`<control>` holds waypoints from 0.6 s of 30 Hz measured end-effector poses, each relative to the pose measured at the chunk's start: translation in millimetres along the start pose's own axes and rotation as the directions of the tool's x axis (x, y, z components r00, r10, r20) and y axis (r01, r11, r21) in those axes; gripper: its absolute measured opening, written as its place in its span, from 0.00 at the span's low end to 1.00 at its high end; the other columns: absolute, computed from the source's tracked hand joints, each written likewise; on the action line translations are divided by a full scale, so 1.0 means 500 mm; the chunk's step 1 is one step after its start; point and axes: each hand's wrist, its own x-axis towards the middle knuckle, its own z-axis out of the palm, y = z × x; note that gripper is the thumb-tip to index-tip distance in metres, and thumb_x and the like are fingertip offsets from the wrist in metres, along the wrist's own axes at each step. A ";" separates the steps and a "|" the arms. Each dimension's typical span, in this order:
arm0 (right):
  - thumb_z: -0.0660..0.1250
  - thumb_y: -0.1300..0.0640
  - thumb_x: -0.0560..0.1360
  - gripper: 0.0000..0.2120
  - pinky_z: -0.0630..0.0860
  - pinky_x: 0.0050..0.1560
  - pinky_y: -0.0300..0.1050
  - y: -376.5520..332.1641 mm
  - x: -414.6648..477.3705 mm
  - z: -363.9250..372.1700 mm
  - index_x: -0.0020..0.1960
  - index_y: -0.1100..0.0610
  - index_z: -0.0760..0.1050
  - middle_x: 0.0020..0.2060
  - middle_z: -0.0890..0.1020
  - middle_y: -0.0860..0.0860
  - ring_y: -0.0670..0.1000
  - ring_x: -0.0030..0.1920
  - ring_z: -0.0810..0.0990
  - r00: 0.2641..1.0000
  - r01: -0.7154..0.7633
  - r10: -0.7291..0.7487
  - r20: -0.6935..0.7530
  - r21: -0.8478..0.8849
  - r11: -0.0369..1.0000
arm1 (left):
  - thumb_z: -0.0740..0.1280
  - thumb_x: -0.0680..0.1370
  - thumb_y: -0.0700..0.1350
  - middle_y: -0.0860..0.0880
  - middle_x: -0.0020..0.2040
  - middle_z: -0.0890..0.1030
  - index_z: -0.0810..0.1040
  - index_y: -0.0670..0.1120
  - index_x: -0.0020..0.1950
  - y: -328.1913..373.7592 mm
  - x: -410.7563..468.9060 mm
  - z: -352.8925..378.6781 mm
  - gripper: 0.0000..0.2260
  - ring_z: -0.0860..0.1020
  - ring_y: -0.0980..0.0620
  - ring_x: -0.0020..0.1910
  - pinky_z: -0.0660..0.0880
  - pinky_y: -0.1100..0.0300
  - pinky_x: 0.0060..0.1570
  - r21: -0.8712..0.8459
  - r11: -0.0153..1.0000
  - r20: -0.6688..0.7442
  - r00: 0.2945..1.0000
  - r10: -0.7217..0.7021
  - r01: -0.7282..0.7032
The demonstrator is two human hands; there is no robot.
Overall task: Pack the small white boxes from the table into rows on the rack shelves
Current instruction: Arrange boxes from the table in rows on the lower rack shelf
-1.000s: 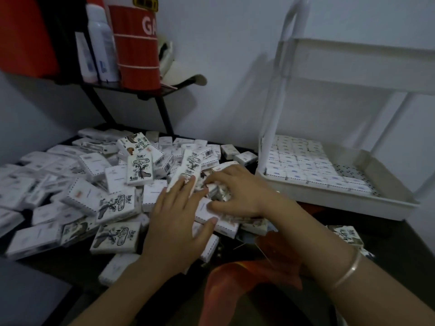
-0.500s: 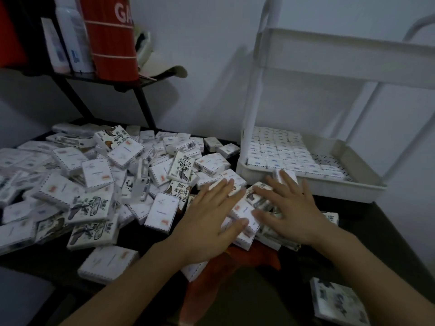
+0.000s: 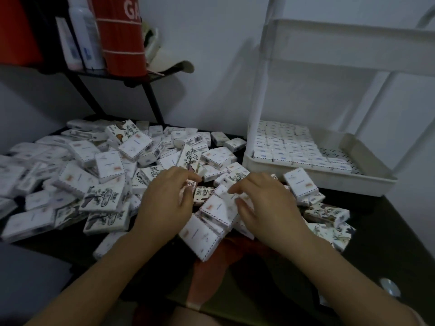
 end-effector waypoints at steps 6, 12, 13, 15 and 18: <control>0.59 0.47 0.79 0.17 0.72 0.53 0.47 0.029 0.003 0.013 0.63 0.53 0.75 0.55 0.77 0.51 0.52 0.57 0.74 0.963 -0.247 0.263 0.061 -0.196 0.949 | 0.68 0.76 0.53 0.57 0.44 0.78 0.81 0.53 0.49 0.006 -0.022 -0.018 0.06 0.74 0.54 0.47 0.70 0.55 0.48 0.159 0.987 0.082 0.995 -0.049 0.035; 0.60 0.35 0.74 0.26 0.69 0.56 0.46 0.055 -0.017 0.027 0.66 0.49 0.72 0.60 0.77 0.49 0.51 0.61 0.72 0.942 -0.268 0.305 0.139 -0.233 0.935 | 0.59 0.67 0.75 0.53 0.52 0.78 0.81 0.55 0.53 0.035 -0.004 0.032 0.29 0.70 0.52 0.57 0.66 0.53 0.57 0.379 0.924 0.279 0.945 -0.170 0.054; 0.62 0.35 0.73 0.26 0.69 0.55 0.45 0.059 -0.019 0.028 0.65 0.49 0.73 0.58 0.77 0.49 0.51 0.60 0.72 0.944 -0.273 0.303 0.131 -0.209 0.939 | 0.60 0.66 0.75 0.54 0.52 0.78 0.80 0.55 0.53 0.038 -0.001 0.035 0.29 0.70 0.52 0.57 0.66 0.52 0.58 0.373 0.926 0.281 0.944 -0.174 0.059; 0.65 0.36 0.72 0.25 0.70 0.52 0.44 0.067 -0.022 0.029 0.63 0.49 0.73 0.56 0.78 0.47 0.50 0.57 0.73 0.946 -0.284 0.300 0.121 -0.136 0.949 | 0.64 0.65 0.73 0.56 0.53 0.78 0.79 0.55 0.57 0.037 0.003 0.039 0.30 0.70 0.52 0.58 0.64 0.53 0.59 0.330 0.942 0.274 0.948 -0.164 0.067; 0.69 0.36 0.69 0.27 0.71 0.50 0.42 0.075 -0.026 0.027 0.62 0.49 0.72 0.54 0.77 0.45 0.47 0.56 0.74 0.944 -0.317 0.314 0.103 0.005 0.949 | 0.71 0.65 0.68 0.59 0.50 0.76 0.75 0.56 0.60 0.044 0.001 0.040 0.29 0.71 0.55 0.57 0.59 0.57 0.57 0.218 0.974 0.271 0.954 -0.127 0.068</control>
